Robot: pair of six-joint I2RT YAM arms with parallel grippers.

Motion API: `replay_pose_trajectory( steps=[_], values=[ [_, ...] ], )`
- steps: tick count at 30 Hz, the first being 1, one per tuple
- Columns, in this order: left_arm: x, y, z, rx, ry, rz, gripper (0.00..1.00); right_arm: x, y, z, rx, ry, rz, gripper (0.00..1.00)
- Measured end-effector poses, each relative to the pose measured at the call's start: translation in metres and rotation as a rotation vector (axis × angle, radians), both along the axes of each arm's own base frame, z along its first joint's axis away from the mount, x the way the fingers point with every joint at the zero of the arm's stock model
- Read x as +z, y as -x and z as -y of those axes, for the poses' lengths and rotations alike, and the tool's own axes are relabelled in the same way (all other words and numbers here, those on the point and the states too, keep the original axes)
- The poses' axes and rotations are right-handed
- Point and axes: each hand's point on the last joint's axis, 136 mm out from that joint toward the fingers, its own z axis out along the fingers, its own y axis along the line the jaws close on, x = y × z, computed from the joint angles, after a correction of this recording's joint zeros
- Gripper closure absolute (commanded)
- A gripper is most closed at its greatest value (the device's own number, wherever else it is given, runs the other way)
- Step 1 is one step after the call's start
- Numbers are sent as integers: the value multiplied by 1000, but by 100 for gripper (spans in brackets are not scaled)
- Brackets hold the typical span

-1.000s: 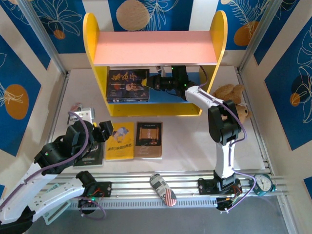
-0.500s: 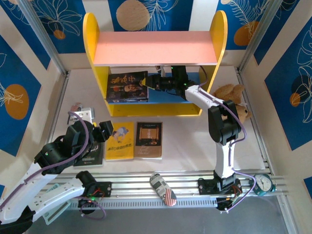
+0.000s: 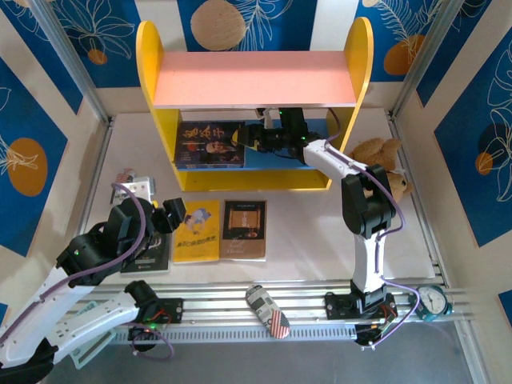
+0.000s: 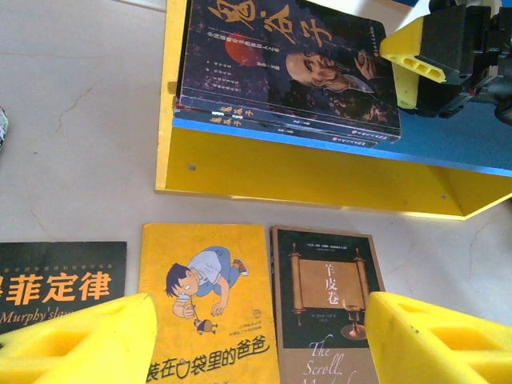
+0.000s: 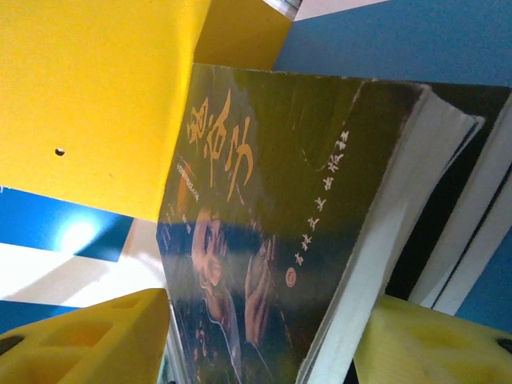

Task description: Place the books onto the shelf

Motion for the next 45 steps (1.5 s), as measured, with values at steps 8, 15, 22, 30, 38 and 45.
replay_pose_trajectory(
  steps=[8,15,22,30,38,45],
  values=[
    [-2,-2,2,-1,-10,-9,30,4,5,11,-55,63,33,39],
    [-13,-15,14,-1,-38,-44,25,13,13,10,-64,100,74,45],
    [-32,-48,25,6,-48,-114,23,6,18,8,-67,138,75,46],
    [-56,-84,34,-24,-28,-201,23,2,19,7,-82,168,81,46],
    [-60,-109,40,-55,32,-201,24,-1,18,10,-97,189,71,46],
    [-67,-124,45,-78,47,-205,24,-3,20,10,-94,196,67,46]
  ],
)
